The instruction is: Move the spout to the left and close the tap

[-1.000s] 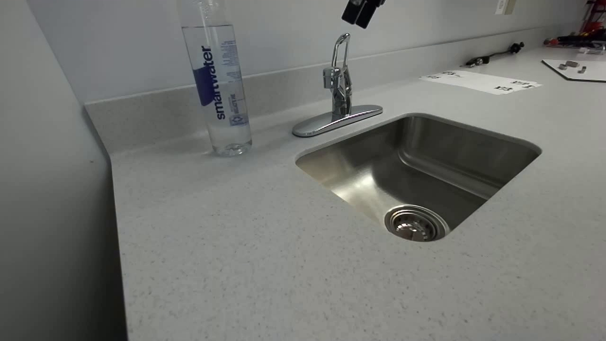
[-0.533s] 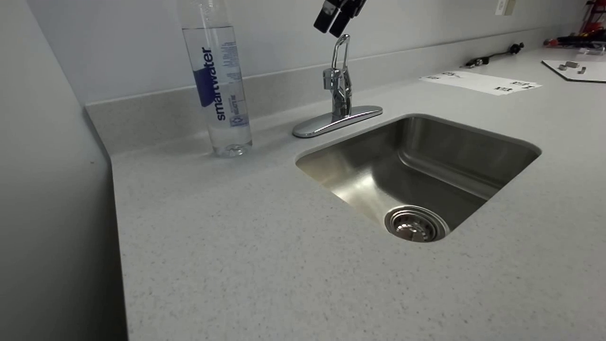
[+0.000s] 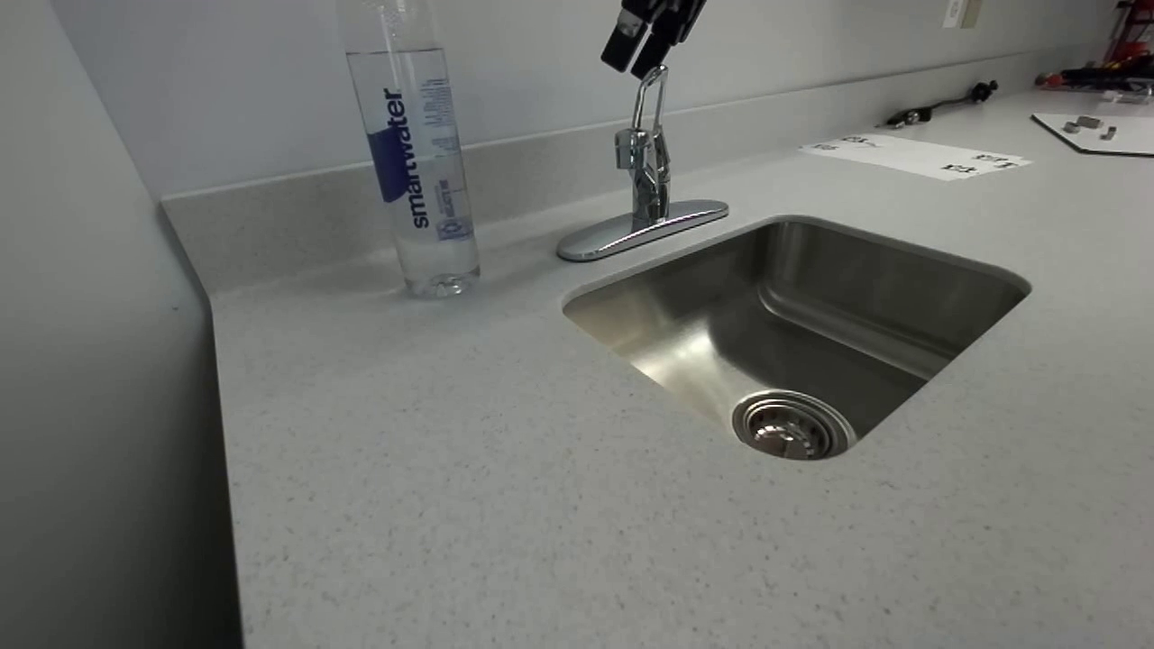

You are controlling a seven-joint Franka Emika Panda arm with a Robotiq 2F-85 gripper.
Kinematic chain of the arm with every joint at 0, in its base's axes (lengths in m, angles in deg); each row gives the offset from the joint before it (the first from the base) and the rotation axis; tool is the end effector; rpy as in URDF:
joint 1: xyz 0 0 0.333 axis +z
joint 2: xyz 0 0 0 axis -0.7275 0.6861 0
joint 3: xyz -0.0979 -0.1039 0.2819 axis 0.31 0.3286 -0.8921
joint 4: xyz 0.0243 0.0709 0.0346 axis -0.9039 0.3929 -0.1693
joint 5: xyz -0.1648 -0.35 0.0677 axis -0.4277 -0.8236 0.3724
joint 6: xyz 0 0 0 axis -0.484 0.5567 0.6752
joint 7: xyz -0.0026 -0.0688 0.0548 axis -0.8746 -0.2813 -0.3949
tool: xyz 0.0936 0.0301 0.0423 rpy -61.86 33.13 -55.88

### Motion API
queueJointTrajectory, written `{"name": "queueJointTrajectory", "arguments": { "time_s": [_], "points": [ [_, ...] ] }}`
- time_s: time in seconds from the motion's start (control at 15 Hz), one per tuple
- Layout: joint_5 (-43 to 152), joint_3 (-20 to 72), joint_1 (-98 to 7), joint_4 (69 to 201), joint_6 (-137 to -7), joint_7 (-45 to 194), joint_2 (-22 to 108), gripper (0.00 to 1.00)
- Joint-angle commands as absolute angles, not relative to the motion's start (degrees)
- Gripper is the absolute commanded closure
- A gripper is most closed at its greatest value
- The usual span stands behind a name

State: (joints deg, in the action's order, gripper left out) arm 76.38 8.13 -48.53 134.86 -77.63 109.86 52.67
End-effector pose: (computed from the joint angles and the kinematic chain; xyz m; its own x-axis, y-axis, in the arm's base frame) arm 0.7000 0.1234 0.4161 0.7975 0.3696 0.4769 0.4960 -0.8516 -0.1695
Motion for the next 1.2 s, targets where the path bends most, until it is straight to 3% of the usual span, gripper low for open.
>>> {"name": "queueJointTrajectory", "arguments": {
  "time_s": [0.0, 0.07, 0.4, 1.13],
  "points": [
    [75.4, 8.6, -48.7, 132.1, -71.2, 107.5, 53.1, 0.00],
    [77.7, 7.8, -49.7, 139.4, -72.2, 109.0, 48.4, 0.00],
    [77.1, 9.2, -50.1, 139.6, -64.2, 109.0, 44.9, 0.00],
    [77.2, 11.8, -49.0, 148.3, -66.7, 110.4, 41.7, 0.00]
  ]
}}
